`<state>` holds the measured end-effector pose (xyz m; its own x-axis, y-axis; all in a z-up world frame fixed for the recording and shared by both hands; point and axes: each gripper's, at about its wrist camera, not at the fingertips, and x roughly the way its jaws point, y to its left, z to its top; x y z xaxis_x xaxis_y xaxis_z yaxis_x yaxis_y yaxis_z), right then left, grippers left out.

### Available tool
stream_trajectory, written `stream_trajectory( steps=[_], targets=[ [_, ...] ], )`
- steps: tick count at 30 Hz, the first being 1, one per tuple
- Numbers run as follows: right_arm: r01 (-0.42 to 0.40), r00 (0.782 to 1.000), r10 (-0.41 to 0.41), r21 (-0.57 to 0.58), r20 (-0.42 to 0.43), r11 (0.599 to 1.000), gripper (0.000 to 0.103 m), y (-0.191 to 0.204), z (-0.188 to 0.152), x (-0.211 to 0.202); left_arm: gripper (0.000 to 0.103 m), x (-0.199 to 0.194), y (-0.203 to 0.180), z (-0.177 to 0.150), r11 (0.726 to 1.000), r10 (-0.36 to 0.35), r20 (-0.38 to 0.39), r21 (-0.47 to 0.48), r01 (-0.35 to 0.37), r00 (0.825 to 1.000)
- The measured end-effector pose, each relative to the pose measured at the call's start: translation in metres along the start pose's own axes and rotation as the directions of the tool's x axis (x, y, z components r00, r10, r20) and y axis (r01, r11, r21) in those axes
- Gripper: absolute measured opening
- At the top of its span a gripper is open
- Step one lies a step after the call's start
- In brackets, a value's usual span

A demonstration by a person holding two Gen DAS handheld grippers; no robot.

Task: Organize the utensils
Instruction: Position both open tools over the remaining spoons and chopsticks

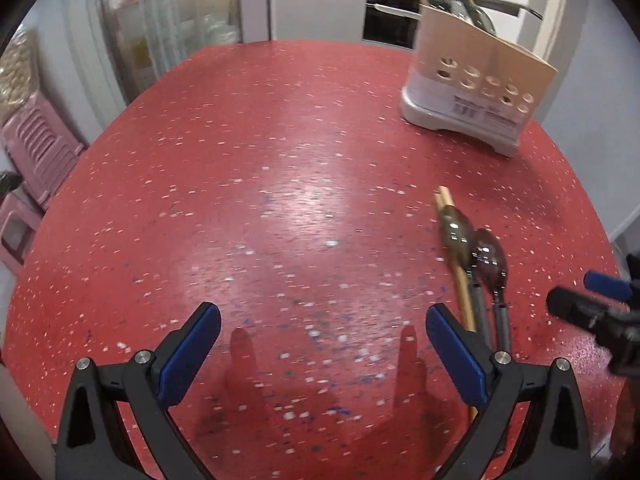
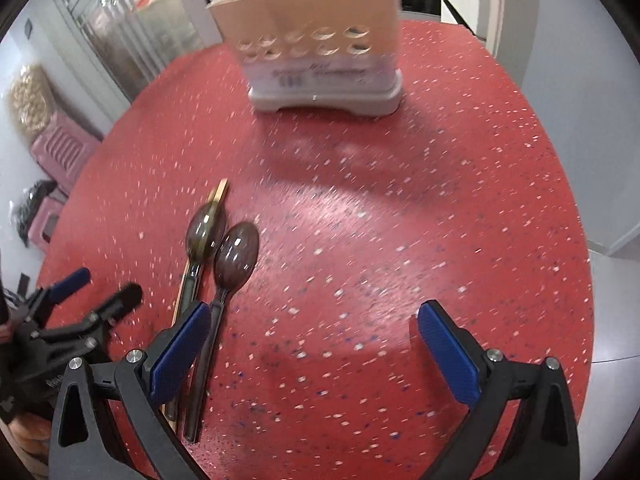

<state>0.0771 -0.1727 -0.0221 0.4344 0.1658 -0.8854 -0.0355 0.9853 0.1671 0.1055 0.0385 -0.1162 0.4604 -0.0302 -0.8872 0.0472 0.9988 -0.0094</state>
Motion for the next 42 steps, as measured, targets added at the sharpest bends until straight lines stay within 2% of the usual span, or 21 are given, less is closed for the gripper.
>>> stream_trajectory(
  steps=[6,7,12,16,19,23,26,31,38,42],
  targets=[
    [0.036,0.999,-0.038,-0.047,-0.031,0.998,0.103,0.028,-0.006,0.016,0.103,0.013,0.025,0.0,0.999,0.009,0.038,-0.041,-0.007,0.999],
    [0.04,0.999,-0.041,-0.053,-0.033,0.998,0.103,0.031,-0.006,0.018,0.103,0.015,0.027,-0.001,0.999,-0.01,0.056,-0.048,0.013,0.998],
    [0.068,0.997,-0.07,-0.109,-0.015,0.992,0.103,0.048,-0.009,0.026,0.103,0.024,0.036,-0.004,0.998,-0.019,0.062,-0.056,0.022,0.998],
    [0.121,0.992,-0.123,-0.122,-0.003,0.985,0.103,0.042,-0.01,0.024,0.103,0.026,0.036,-0.015,0.998,-0.031,0.068,-0.044,0.034,0.997],
    [0.124,0.992,-0.125,-0.104,-0.004,0.987,0.103,0.026,-0.013,0.023,0.103,0.02,0.037,-0.029,0.998,-0.045,0.069,-0.035,0.048,0.997],
    [0.182,0.983,-0.182,-0.105,0.008,0.978,0.103,0.006,-0.016,0.021,0.103,0.019,0.01,-0.032,0.997,-0.079,0.06,-0.007,0.08,0.995],
    [0.161,0.987,-0.161,-0.066,0.001,0.985,0.103,-0.009,-0.018,0.017,0.103,0.028,-0.011,-0.031,0.994,-0.1,0.039,0.036,0.099,0.994],
    [0.124,0.992,-0.124,-0.034,0.007,0.992,0.103,-0.019,-0.019,0.009,0.103,0.053,-0.042,-0.03,0.993,-0.089,0.005,0.077,0.088,0.996],
    [0.125,0.992,-0.126,-0.052,-0.011,0.991,0.103,-0.006,-0.022,0.009,0.103,0.067,-0.05,-0.021,0.991,-0.118,-0.004,0.065,0.118,0.993],
    [0.125,0.992,-0.126,-0.04,-0.01,0.991,0.103,-0.007,-0.022,0.01,0.103,0.048,-0.05,-0.02,0.988,-0.139,0.005,0.063,0.138,0.99]
  ],
)
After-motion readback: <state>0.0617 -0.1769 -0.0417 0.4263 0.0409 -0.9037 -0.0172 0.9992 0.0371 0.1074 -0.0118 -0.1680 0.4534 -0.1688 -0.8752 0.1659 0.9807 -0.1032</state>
